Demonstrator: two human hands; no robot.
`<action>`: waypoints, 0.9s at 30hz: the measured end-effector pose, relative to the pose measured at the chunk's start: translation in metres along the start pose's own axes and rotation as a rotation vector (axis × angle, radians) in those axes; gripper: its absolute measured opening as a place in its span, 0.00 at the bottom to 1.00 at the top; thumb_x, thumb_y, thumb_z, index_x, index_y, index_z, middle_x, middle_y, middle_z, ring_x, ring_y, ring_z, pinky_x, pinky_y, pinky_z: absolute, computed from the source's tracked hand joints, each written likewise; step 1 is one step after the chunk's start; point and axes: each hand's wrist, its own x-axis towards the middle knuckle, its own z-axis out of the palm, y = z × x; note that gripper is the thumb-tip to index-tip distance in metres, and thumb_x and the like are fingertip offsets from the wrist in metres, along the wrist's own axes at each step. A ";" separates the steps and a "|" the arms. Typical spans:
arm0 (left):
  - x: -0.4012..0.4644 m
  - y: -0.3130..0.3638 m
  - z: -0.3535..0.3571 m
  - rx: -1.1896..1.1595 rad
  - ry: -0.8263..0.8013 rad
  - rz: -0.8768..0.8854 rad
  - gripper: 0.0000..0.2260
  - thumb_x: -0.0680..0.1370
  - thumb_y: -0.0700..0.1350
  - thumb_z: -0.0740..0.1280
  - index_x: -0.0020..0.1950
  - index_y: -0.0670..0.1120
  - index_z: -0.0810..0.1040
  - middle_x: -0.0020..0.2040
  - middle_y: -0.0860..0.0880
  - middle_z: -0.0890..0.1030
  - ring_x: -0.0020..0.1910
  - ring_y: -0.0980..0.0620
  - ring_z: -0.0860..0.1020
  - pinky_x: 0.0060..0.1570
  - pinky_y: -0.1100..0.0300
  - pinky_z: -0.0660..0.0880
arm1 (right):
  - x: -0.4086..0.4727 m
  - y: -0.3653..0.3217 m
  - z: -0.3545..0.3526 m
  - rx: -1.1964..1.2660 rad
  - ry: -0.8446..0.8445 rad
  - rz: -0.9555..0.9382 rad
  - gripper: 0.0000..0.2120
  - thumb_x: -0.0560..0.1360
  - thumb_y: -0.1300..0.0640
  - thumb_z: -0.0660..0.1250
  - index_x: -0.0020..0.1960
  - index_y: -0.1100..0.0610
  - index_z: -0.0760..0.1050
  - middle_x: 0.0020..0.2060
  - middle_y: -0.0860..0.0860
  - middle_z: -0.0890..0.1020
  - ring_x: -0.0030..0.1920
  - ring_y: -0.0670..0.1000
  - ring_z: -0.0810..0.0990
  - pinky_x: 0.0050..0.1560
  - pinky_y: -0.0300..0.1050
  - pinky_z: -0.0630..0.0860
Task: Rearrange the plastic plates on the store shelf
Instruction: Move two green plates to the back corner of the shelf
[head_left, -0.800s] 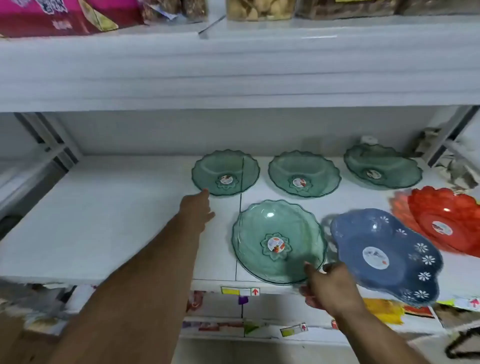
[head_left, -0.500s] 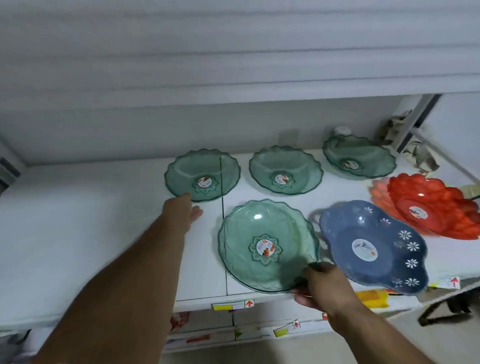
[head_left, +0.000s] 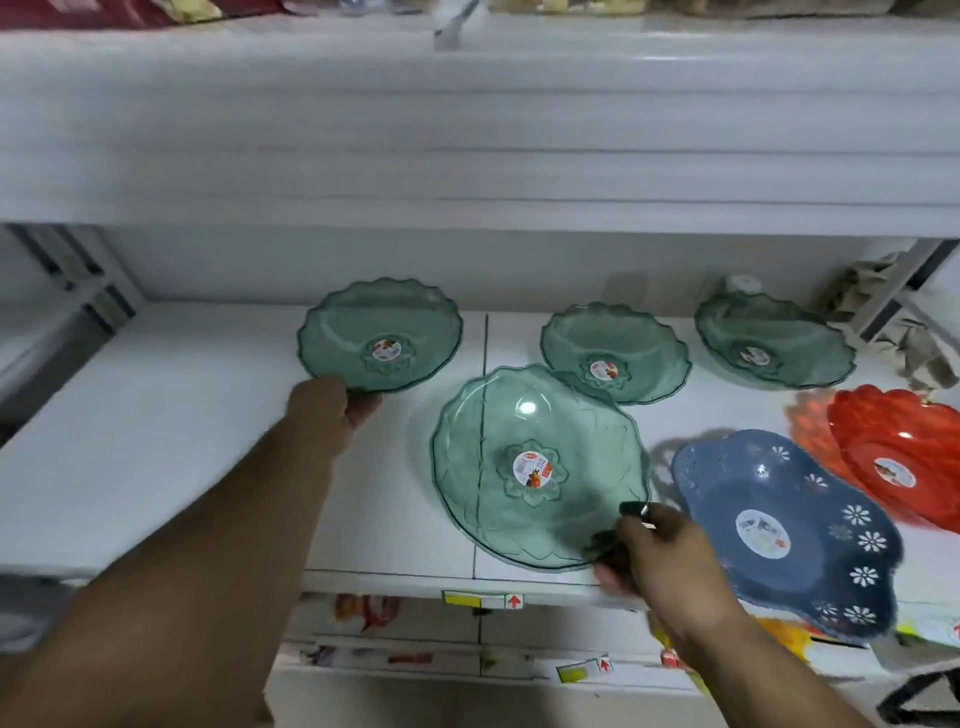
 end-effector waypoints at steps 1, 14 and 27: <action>-0.008 0.009 -0.014 -0.005 0.030 0.025 0.15 0.81 0.33 0.57 0.65 0.39 0.74 0.48 0.40 0.80 0.41 0.45 0.80 0.36 0.50 0.83 | -0.002 -0.005 0.001 -0.012 -0.010 -0.007 0.06 0.79 0.65 0.62 0.49 0.65 0.78 0.38 0.63 0.86 0.34 0.57 0.85 0.33 0.44 0.83; -0.069 0.065 -0.183 -0.106 0.306 0.206 0.12 0.82 0.34 0.54 0.60 0.40 0.74 0.57 0.40 0.79 0.43 0.46 0.80 0.43 0.52 0.83 | -0.024 -0.043 0.082 -0.037 -0.290 -0.079 0.10 0.79 0.67 0.59 0.44 0.67 0.79 0.31 0.63 0.85 0.35 0.58 0.85 0.31 0.39 0.82; 0.046 0.123 -0.256 -0.156 0.258 0.148 0.14 0.83 0.38 0.58 0.67 0.39 0.73 0.58 0.39 0.79 0.47 0.44 0.81 0.49 0.52 0.78 | -0.009 -0.060 0.245 -0.061 -0.232 -0.127 0.10 0.77 0.65 0.59 0.46 0.66 0.79 0.34 0.64 0.86 0.34 0.57 0.83 0.34 0.40 0.83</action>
